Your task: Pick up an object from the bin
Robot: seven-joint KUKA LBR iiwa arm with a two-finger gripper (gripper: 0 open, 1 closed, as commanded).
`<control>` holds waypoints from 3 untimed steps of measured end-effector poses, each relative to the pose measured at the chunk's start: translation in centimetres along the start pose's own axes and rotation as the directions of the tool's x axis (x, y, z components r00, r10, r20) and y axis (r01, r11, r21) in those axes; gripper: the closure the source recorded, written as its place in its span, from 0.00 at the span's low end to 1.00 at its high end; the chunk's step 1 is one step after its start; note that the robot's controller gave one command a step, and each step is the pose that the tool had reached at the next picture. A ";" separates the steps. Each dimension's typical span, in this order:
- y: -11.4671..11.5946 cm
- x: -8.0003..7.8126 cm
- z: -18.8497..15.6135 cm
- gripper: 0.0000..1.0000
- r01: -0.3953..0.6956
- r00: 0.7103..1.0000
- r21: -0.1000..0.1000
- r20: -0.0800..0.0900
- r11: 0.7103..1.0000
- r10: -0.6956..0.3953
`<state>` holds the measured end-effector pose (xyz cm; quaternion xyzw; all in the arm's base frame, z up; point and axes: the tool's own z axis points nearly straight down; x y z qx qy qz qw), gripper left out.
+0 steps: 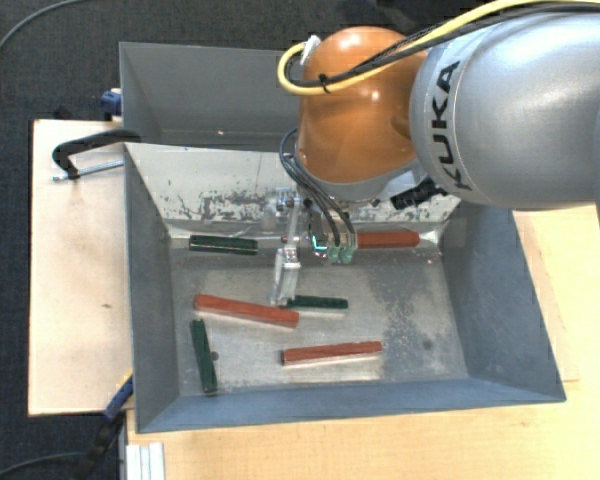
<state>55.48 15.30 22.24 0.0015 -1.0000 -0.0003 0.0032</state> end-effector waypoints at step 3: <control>1.8 2.5 2.0 1.00 0.054 0.998 -0.004 0.020 0.999 -0.054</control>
Offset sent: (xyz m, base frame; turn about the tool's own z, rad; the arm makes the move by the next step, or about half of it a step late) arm -0.0369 -0.0038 -0.1493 -0.0229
